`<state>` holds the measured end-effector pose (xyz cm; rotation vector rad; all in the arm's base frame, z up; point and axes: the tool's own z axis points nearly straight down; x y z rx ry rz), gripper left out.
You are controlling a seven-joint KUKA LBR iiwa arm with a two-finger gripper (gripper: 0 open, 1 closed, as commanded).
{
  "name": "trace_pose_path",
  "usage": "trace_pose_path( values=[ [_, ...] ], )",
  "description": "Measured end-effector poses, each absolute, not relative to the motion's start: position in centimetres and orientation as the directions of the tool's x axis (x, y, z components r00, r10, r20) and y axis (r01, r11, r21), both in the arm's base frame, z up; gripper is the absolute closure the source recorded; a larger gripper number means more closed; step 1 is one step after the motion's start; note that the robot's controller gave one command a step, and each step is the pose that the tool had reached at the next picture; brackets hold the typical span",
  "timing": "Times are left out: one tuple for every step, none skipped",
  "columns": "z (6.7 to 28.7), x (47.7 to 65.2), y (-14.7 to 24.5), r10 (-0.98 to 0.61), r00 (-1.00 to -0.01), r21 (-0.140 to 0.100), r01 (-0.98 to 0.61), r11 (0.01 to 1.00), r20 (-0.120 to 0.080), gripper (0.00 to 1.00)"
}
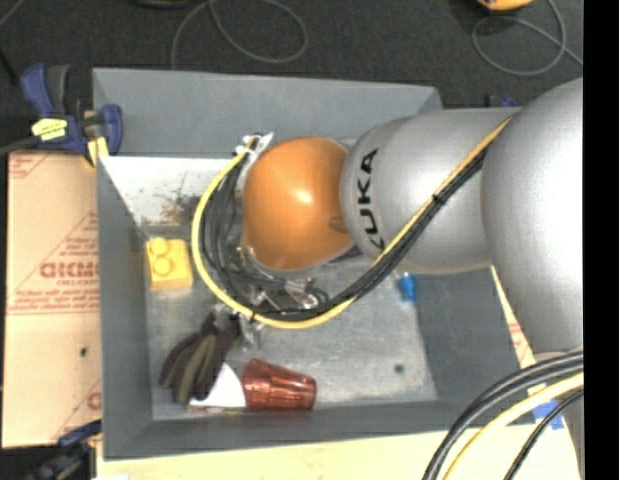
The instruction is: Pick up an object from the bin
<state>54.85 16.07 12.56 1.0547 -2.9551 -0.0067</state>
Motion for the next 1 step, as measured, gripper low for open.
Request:
trace_pose_path(
  values=[
    [21.18, 56.08, 17.52, -0.614, -0.789, 0.003, -0.614, 0.789, -0.009, 1.0]
  ],
)
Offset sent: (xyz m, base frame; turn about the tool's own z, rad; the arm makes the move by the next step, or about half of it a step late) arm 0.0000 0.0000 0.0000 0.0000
